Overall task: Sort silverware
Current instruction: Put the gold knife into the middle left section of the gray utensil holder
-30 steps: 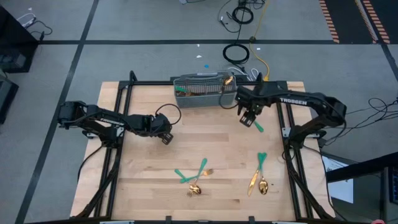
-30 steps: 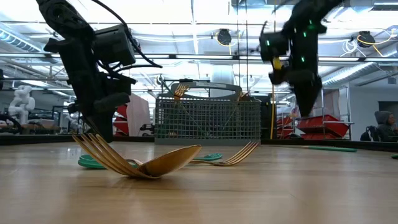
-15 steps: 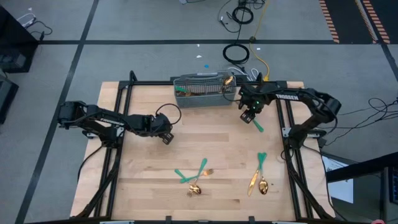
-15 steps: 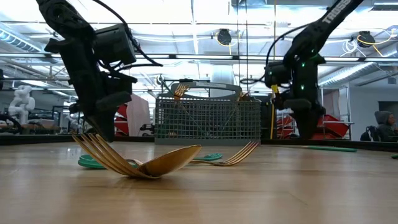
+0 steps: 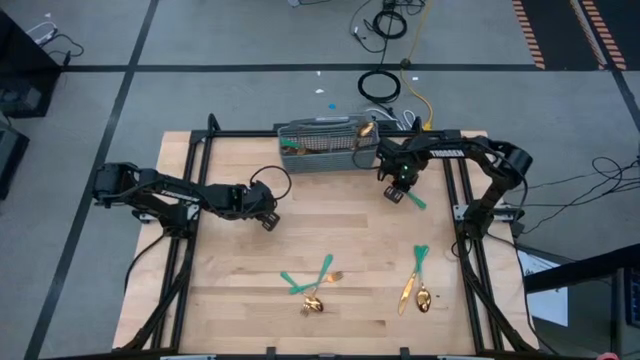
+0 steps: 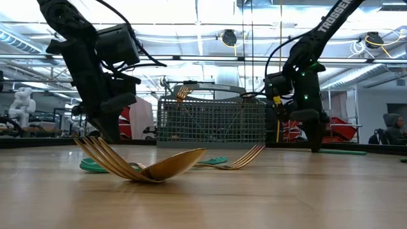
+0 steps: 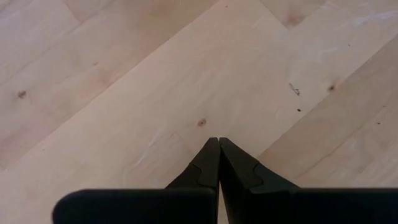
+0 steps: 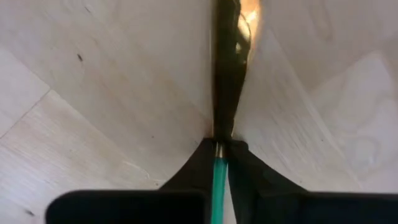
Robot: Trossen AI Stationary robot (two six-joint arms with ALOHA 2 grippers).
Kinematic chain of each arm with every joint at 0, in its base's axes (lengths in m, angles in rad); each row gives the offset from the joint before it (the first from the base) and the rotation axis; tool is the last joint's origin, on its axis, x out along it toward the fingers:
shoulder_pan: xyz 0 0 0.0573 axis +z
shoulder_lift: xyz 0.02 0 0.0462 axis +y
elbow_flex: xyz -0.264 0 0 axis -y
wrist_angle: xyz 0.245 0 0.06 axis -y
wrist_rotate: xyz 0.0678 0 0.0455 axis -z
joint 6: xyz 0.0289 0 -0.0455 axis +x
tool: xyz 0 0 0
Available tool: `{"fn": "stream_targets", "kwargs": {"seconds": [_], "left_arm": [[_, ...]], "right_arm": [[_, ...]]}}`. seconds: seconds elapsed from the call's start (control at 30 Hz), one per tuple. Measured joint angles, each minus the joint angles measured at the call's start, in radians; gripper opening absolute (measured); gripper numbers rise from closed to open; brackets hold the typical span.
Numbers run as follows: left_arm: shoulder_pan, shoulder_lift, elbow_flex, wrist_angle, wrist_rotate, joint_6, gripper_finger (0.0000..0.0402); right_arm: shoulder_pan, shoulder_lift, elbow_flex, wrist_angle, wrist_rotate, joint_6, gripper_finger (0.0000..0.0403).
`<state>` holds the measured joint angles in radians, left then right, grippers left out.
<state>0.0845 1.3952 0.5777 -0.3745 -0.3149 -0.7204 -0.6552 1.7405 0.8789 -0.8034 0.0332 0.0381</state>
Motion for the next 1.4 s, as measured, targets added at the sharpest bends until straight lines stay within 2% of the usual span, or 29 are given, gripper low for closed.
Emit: {"fn": "stream_targets", "kwargs": {"seconds": [0.33, 0.8, 0.93, 1.03, 1.17, 1.4], "left_arm": [[0.000, 0.000, 0.000, 0.000, 0.000, -0.006, 0.0008], [0.000, 0.000, 0.000, -0.001, 0.017, -0.007, 0.0008], [0.000, 0.000, 0.000, -0.001, 0.018, -0.007, 0.0008], [0.000, 0.000, 0.000, 0.000, 0.018, -0.007, 0.0008], [0.000, 0.000, 0.000, 0.000, 0.018, -0.006, 0.0008], [0.000, 0.000, 0.000, 0.000, 0.018, -0.006, 0.0008]], "right_arm": [[0.001, -0.139, -0.017, -0.104, 0.039, 0.160, 0.0001], [-0.027, -0.451, -0.011, -0.029, 0.120, 0.389, 0.0002], [-0.027, -0.531, -0.007, 0.000, 0.093, 0.386, 0.0002], [-0.027, -0.532, -0.007, -0.003, 0.062, 0.292, 0.0002], [-0.047, -0.446, -0.007, 0.001, -0.014, 0.182, 0.0044], [-0.113, -0.234, -0.007, 0.011, -0.008, 0.143, 0.0175]]}}
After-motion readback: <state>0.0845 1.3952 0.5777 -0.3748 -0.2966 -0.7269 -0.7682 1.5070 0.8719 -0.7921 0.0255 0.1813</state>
